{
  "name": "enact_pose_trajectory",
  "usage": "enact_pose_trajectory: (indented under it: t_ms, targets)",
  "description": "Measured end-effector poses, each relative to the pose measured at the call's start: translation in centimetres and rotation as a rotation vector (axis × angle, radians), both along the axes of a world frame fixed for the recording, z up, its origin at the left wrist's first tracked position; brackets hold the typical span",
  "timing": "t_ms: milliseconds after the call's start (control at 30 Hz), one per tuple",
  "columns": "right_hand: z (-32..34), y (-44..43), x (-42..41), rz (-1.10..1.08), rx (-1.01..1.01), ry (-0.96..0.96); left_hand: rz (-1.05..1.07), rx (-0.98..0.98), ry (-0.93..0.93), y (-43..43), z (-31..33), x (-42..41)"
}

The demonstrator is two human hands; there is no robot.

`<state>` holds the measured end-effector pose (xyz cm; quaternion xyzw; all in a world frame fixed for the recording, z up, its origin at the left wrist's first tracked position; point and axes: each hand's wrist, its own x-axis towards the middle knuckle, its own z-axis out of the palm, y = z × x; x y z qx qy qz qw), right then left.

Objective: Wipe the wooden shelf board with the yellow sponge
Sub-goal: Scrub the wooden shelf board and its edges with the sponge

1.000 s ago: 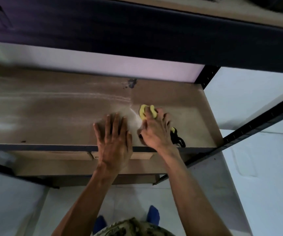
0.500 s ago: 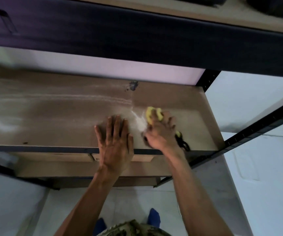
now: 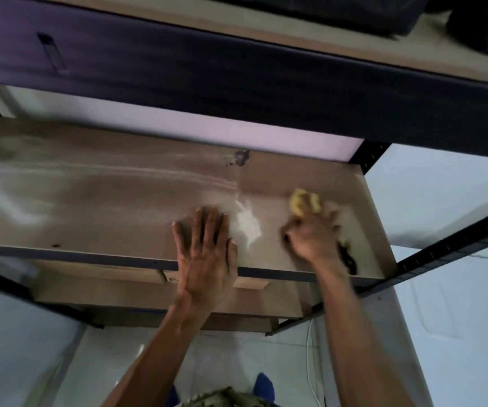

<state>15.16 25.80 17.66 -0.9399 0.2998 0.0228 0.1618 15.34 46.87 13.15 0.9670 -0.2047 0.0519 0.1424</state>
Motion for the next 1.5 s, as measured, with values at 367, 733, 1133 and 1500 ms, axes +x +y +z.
enact_pose_trajectory:
  t_ms: [367, 733, 1133, 1500]
  targets:
    - [0.3, -4.3, -0.5, 0.097, -0.083, -0.159, 0.004, -0.017, -0.009, 0.0, 0.0, -0.1]
    - [-0.2, 4.8, -1.1, 0.434, -0.110, -0.162, -0.012, -0.031, -0.020, 0.2, -0.4, 0.1]
    - [-0.4, 0.9, -5.7, 0.044, -0.140, -0.131, -0.008, -0.028, 0.013, 0.1, -0.5, 0.1]
    - [1.6, -0.1, -3.3, 0.105, 0.047, -0.226, -0.040, -0.043, 0.007, 0.4, -0.4, 0.1]
